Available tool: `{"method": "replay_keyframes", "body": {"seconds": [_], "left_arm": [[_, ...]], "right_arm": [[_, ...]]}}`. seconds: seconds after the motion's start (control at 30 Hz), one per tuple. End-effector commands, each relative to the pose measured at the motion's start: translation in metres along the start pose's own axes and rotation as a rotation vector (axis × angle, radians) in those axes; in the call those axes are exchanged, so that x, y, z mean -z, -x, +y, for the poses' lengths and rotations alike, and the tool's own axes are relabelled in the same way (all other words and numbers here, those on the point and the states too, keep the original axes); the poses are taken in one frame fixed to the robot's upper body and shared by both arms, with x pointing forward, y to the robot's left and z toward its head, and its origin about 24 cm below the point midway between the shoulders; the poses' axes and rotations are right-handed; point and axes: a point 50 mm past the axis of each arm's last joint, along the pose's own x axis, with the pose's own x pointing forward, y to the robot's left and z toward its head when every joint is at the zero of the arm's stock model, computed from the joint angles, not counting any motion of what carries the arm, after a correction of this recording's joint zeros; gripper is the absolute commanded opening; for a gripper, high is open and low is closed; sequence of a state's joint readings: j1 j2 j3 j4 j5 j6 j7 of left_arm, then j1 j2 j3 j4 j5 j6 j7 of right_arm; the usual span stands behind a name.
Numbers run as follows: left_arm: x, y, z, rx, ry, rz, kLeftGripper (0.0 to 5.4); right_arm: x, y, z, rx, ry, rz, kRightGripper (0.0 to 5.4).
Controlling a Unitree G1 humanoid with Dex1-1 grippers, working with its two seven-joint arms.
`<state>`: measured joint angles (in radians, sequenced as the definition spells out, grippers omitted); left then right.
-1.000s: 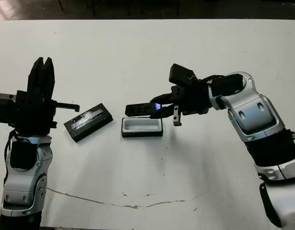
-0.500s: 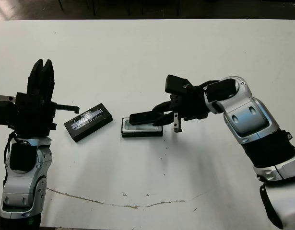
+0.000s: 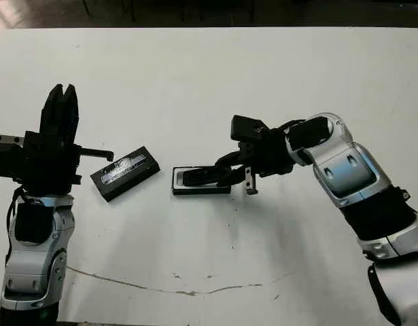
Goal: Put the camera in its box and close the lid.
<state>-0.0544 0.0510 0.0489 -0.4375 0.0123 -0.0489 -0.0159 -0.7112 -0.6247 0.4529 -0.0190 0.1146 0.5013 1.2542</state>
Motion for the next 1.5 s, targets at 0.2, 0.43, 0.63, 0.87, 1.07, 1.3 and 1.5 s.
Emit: {"method": "replay_keyframes", "body": {"seconds": [0.2, 0.43, 0.63, 0.87, 1.07, 1.3, 1.5], "left_arm": [[0.005, 0.004, 0.0, -0.006, -0.007, 0.04, 0.0], [0.005, 0.006, 0.0, -0.007, -0.022, 0.04, 0.0], [0.005, 0.007, 0.001, -0.007, -0.016, 0.043, 0.0], [0.006, 0.008, 0.0, -0.01, -0.009, 0.041, 0.0], [0.005, 0.008, 0.0, -0.014, 0.008, 0.048, 0.0], [0.006, 0.007, 0.001, -0.015, -0.009, 0.047, 0.0], [0.005, 0.007, 0.002, -0.01, -0.011, 0.043, 0.0]], "right_arm": [[0.008, -0.012, 0.004, -0.047, -0.065, 0.014, 0.04], [0.006, -0.018, 0.004, -0.036, -0.072, -0.013, 0.04], [0.002, -0.022, 0.004, -0.026, -0.033, -0.023, 0.04], [-0.002, -0.027, 0.005, -0.023, -0.036, -0.036, 0.04], [-0.005, -0.024, 0.005, 0.016, -0.069, -0.05, 0.4], [-0.014, -0.003, -0.001, 0.094, 0.026, -0.097, 1.88], [-0.022, 0.013, -0.005, 0.156, 0.097, -0.167, 3.18]]}}
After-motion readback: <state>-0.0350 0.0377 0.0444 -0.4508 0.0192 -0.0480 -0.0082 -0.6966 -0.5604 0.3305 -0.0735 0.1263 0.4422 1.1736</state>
